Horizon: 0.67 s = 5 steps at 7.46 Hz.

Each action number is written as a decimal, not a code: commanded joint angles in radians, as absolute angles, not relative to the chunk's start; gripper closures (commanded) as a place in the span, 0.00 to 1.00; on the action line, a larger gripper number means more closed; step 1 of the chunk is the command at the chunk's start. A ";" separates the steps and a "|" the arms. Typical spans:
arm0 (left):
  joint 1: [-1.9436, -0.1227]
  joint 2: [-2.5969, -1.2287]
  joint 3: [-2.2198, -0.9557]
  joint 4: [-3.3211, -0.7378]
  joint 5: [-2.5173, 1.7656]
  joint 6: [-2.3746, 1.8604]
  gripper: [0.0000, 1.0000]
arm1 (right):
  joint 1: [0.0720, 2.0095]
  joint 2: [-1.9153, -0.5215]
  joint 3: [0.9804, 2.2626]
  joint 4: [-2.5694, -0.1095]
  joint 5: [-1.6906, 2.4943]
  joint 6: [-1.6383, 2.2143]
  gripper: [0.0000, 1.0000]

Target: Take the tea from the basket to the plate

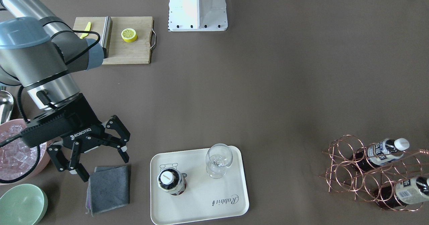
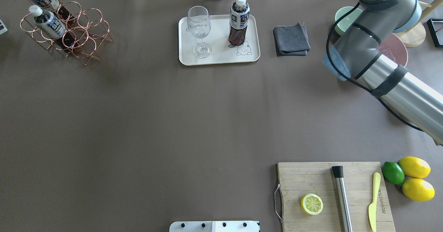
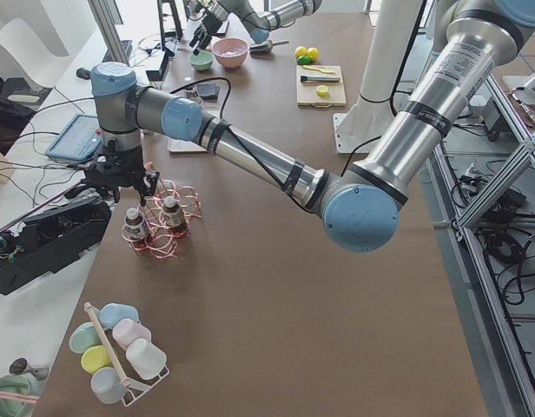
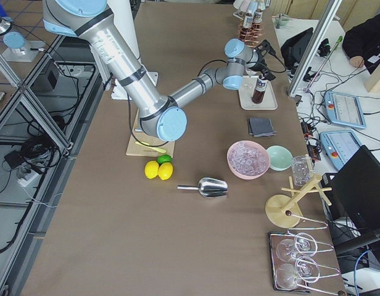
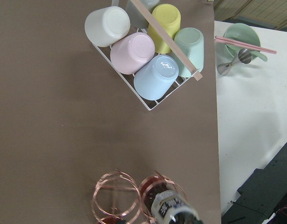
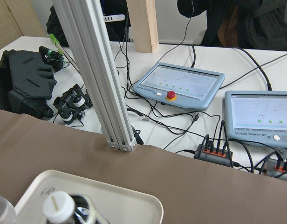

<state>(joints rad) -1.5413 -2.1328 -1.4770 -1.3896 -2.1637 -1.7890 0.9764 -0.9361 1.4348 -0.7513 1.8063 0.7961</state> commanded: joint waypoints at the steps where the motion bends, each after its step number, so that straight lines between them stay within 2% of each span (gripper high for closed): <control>1: -1.537 -2.118 -1.496 -1.390 -2.158 -1.770 0.02 | 1.153 -1.079 1.453 -0.797 2.173 0.746 0.00; 5: -1.537 -2.059 -1.552 -1.417 -2.166 -1.769 0.02 | 1.206 -1.215 1.456 -0.912 2.310 0.643 0.01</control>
